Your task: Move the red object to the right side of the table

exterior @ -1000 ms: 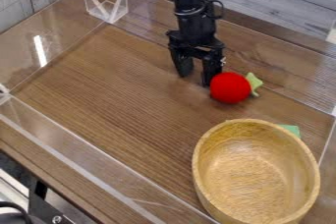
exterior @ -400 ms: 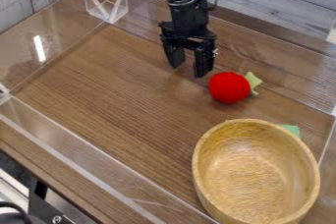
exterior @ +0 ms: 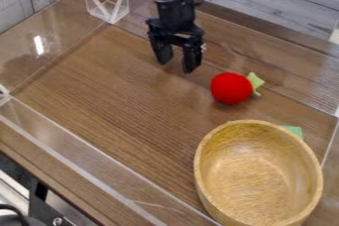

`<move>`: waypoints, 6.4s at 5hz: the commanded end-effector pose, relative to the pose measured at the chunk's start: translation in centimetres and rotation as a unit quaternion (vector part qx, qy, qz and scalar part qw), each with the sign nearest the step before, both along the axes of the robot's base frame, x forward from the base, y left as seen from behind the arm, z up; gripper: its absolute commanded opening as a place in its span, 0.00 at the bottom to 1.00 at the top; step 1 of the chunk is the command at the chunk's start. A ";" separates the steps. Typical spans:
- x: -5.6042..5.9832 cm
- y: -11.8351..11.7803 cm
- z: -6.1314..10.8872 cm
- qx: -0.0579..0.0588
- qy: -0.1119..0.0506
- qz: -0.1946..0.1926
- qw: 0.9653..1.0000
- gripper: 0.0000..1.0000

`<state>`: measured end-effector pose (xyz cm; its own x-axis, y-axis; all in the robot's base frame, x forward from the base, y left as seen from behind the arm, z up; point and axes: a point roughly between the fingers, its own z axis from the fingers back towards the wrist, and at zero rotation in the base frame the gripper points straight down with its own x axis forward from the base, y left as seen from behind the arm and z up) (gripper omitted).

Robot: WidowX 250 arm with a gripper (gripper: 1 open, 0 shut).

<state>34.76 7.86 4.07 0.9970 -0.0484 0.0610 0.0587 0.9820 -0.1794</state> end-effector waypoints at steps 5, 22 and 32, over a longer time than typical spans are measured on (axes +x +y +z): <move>2.8 3.4 4.1 0.018 -0.063 0.115 0.991 1.00; 1.5 -1.4 3.7 -0.052 -0.135 -0.002 0.989 1.00; 2.1 -14.0 -0.6 -0.025 -0.071 -0.105 0.992 1.00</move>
